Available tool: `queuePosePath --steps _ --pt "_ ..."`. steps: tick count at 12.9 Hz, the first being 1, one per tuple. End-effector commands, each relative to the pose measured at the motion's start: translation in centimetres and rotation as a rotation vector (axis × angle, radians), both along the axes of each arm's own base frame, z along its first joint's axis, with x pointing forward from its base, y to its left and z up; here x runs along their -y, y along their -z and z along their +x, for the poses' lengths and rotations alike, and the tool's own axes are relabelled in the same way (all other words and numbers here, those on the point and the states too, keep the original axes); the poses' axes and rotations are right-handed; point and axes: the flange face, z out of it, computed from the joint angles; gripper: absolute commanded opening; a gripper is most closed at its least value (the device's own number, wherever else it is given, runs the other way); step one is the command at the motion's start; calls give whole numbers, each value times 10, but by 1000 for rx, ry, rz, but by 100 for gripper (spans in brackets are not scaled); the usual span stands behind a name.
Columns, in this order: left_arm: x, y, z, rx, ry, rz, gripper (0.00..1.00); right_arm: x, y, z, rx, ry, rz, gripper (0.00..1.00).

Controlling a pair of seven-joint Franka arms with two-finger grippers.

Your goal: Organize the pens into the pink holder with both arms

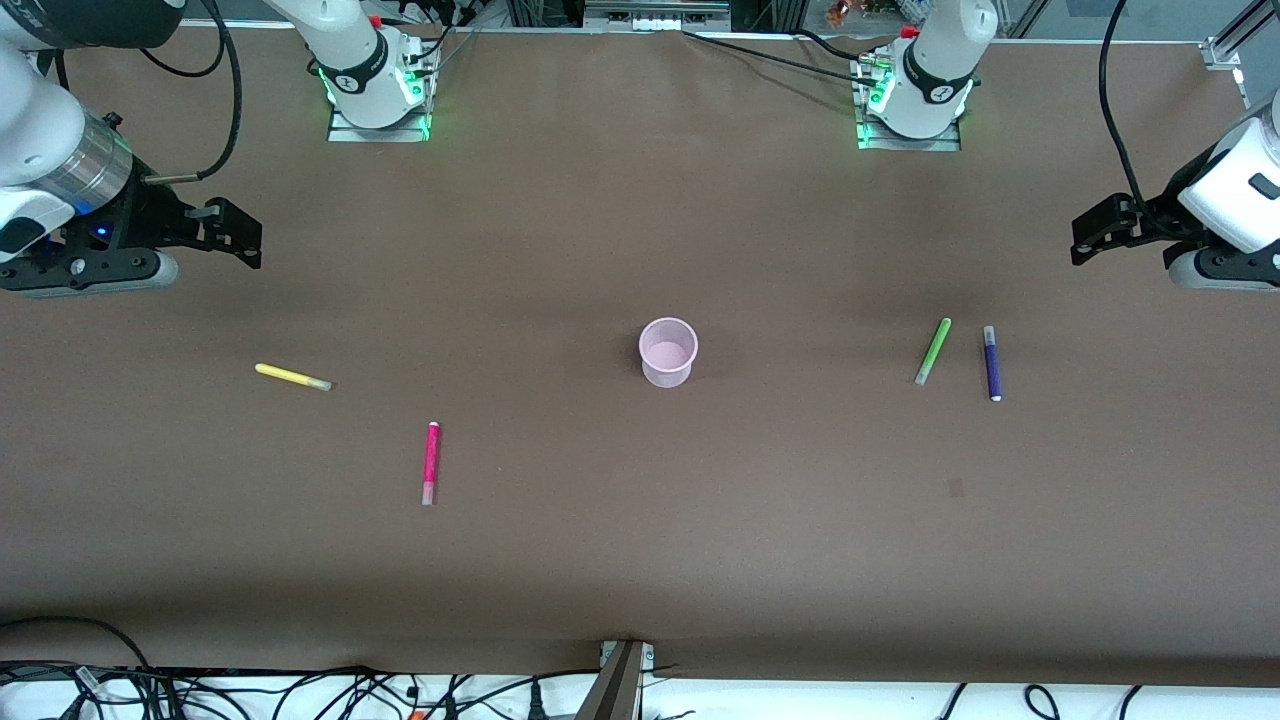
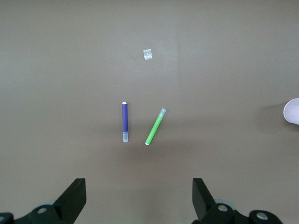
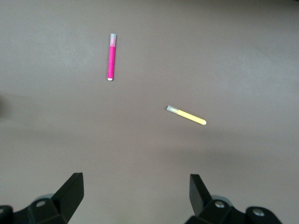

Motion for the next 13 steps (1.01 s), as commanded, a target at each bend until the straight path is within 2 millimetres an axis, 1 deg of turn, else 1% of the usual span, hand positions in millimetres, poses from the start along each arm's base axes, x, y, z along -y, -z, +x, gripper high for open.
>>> queuePosePath --steps 1,9,12,13 --pt "2 -6 1 -3 -6 -7 100 -1 -6 -3 5 8 -11 100" --pt "0 -4 2 -9 -20 -6 100 -1 -7 -3 15 7 -11 100" --pt "2 -4 0 -20 -16 -7 100 -1 -7 -3 15 7 -11 100" --pt "5 -4 0 -20 -10 -4 100 -1 -7 -2 16 7 -11 100"
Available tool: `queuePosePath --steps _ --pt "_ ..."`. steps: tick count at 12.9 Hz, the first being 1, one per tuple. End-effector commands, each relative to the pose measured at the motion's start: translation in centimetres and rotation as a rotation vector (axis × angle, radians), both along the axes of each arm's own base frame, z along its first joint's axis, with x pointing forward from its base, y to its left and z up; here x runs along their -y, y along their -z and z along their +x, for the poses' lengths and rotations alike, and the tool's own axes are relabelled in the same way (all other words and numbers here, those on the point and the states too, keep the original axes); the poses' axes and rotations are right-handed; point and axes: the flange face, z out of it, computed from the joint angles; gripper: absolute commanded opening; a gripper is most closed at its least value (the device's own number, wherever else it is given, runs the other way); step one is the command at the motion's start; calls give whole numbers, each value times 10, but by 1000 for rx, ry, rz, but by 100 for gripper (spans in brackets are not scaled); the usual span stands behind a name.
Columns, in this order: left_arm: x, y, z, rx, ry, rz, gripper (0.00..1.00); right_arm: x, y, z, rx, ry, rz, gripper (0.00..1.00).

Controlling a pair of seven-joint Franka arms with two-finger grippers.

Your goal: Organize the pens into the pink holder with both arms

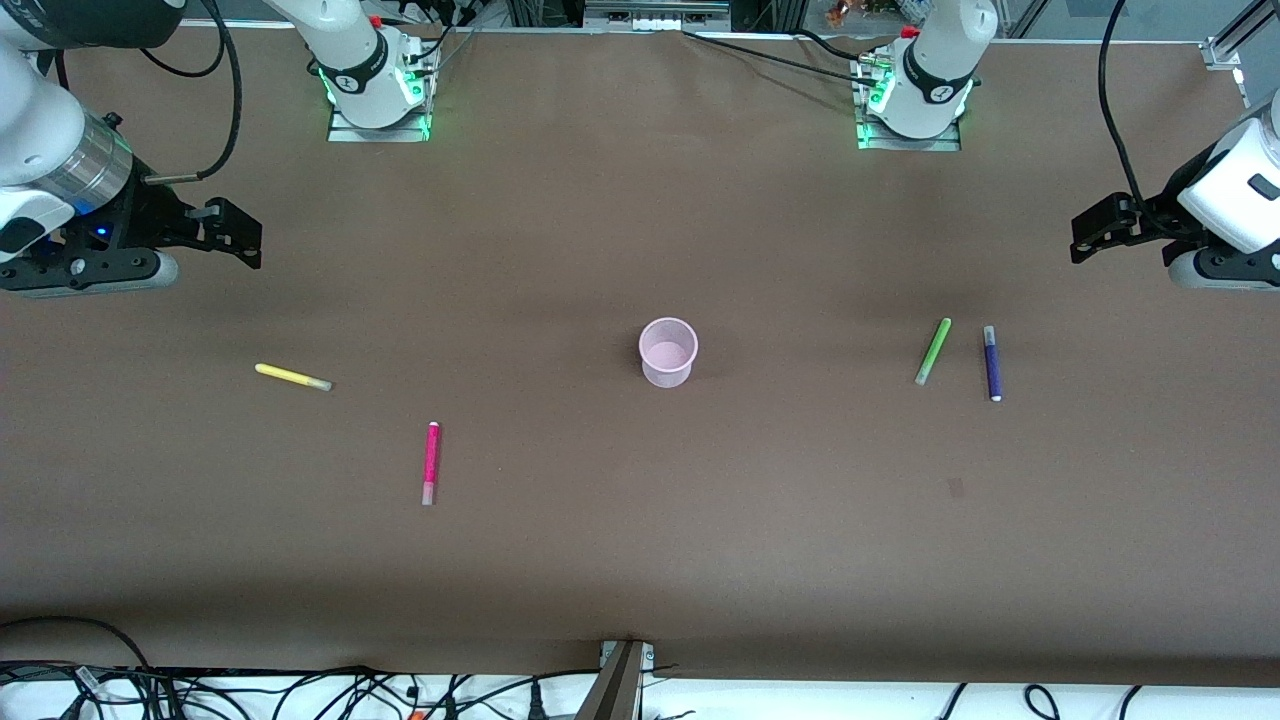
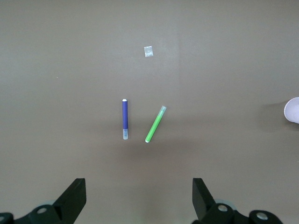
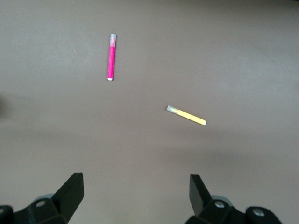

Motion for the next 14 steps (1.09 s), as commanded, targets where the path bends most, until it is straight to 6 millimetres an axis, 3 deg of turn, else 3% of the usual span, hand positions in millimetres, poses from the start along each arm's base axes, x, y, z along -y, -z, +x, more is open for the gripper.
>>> queuePosePath --steps 1,5,6,10,14 --pt "6 -2 3 -14 2 -4 100 -2 -7 -3 14 6 -11 100" --pt "-6 31 13 -77 -3 -4 100 -2 -7 -3 16 6 -11 100" --pt "-11 55 15 -123 -11 -3 100 -2 -7 -3 14 6 -11 100" --pt "-39 114 35 -178 -54 -6 100 -2 -7 -3 16 6 -11 100" --pt "-43 194 26 -212 -21 59 100 -2 -7 -3 14 6 -11 100"
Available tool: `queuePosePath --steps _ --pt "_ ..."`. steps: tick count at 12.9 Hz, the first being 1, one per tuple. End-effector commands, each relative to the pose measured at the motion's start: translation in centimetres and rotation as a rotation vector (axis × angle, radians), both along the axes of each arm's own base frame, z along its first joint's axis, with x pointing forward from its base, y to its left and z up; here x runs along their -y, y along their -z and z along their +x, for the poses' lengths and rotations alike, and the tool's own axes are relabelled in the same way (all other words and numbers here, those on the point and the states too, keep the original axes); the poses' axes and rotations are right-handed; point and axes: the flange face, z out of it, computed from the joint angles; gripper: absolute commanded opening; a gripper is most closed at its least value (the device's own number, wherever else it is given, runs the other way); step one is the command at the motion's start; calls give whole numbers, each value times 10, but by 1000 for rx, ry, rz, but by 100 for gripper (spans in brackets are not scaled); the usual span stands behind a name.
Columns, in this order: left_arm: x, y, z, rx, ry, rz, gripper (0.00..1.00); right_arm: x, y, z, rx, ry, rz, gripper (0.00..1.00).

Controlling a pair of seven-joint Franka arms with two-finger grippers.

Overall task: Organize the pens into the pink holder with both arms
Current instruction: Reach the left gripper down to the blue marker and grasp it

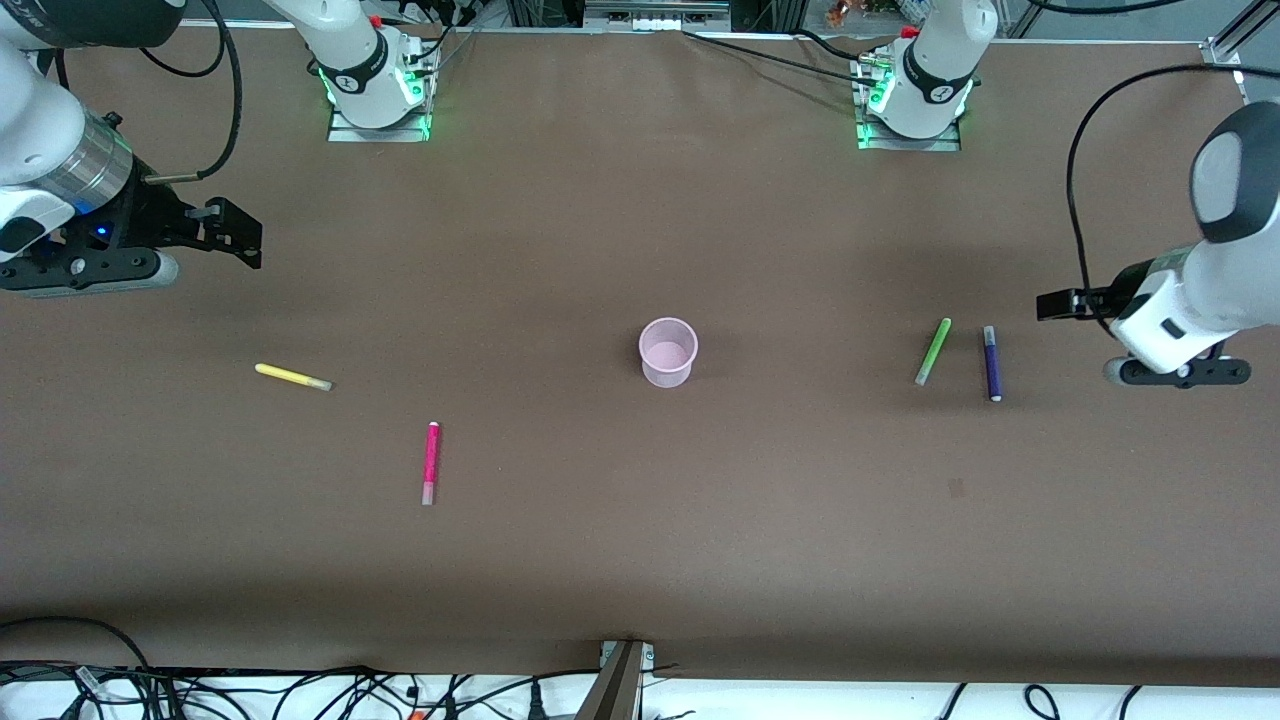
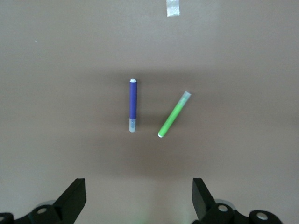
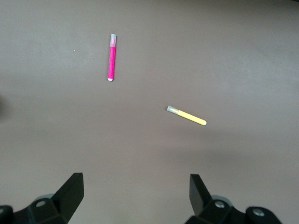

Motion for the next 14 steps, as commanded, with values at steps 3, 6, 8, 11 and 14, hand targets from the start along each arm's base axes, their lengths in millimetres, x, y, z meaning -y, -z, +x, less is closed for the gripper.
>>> queuePosePath --steps 3,6,8,11,14 --pt "1 81 -21 52 53 19 100 -2 -7 -3 14 7 -9 100" --pt "5 133 -23 169 102 33 100 -3 -7 -3 12 5 -7 100" --pt "3 162 -20 202 143 32 100 -4 -7 -3 10 5 -5 100" --pt "-31 210 -9 270 206 7 100 -4 -7 -3 14 7 1 100" --pt "-34 237 -14 239 231 -7 100 -5 -8 -3 17 6 3 100"
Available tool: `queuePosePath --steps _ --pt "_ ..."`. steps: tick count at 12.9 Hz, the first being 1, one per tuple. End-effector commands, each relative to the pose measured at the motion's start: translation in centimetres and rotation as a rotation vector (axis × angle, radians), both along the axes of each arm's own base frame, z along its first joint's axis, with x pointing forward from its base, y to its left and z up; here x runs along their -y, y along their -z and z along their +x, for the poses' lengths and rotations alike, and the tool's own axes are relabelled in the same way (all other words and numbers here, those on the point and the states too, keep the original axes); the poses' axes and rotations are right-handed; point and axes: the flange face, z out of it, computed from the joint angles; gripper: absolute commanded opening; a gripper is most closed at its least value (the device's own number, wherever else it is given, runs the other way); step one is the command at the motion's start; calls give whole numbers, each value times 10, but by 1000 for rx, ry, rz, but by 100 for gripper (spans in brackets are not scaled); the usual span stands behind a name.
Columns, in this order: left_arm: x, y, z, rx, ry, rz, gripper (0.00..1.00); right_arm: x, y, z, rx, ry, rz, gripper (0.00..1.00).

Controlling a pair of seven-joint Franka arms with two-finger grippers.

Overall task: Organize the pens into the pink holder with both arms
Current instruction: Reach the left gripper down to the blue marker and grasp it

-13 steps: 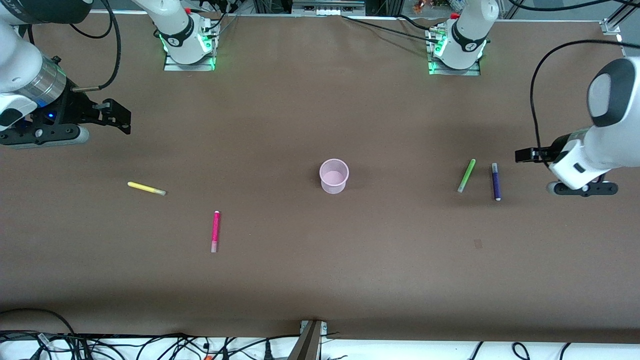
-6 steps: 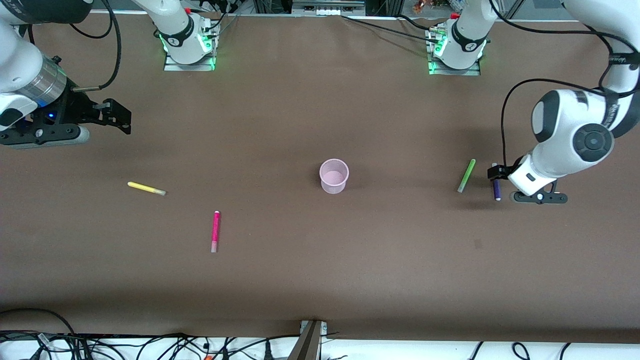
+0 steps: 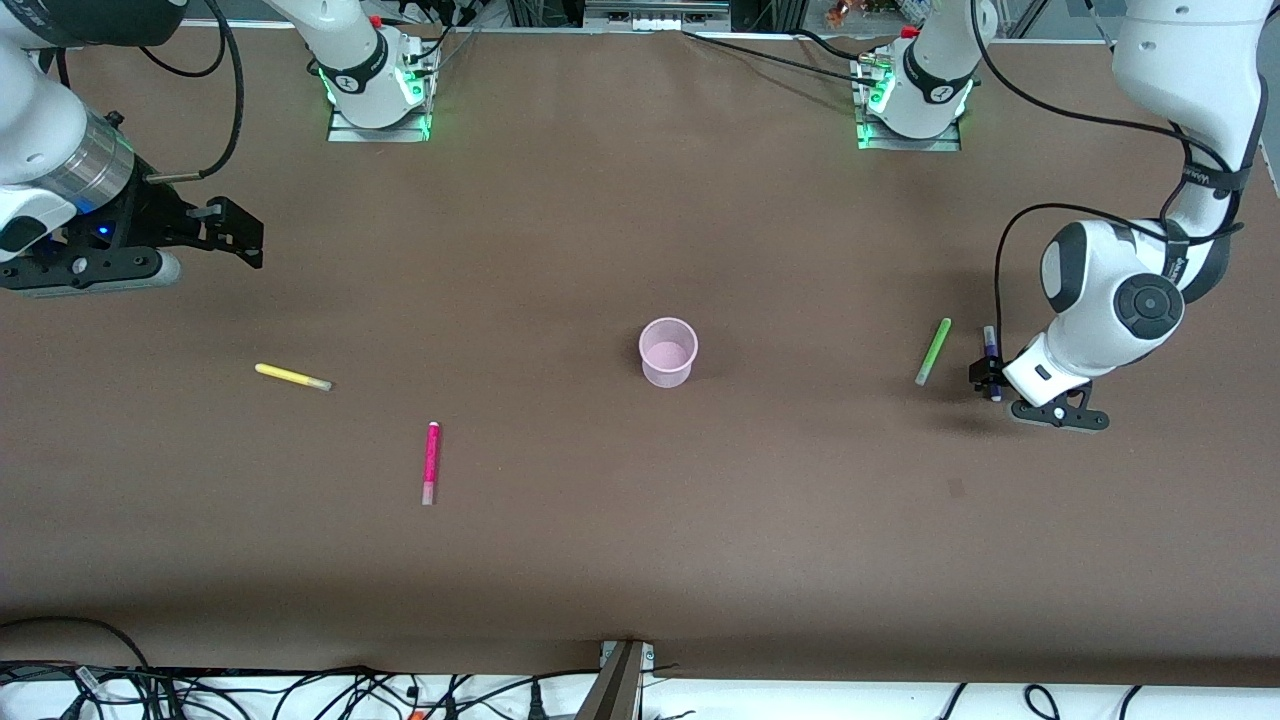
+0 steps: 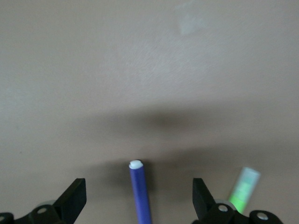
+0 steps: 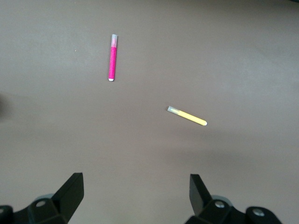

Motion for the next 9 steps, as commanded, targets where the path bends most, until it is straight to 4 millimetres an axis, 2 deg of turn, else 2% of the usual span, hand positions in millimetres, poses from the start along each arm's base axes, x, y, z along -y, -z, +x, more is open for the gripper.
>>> queuePosePath --steps 1,2,3,4,5,9 --pt "0 21 -1 -26 33 -2 100 -2 -7 -3 14 9 1 100" --pt "-3 24 -3 -32 27 -3 100 -3 -8 -2 15 9 3 100" --pt "-3 25 -3 -37 30 -3 71 -4 -8 -3 15 9 4 100" --pt "-2 27 -4 -43 31 -4 60 -9 -8 -3 17 0 3 100" --pt "-4 34 -6 -54 28 -5 56 -18 -8 -5 17 -17 0 100" --pt "-6 45 -9 -70 20 -11 40 -19 -8 -5 19 -19 -2 100"
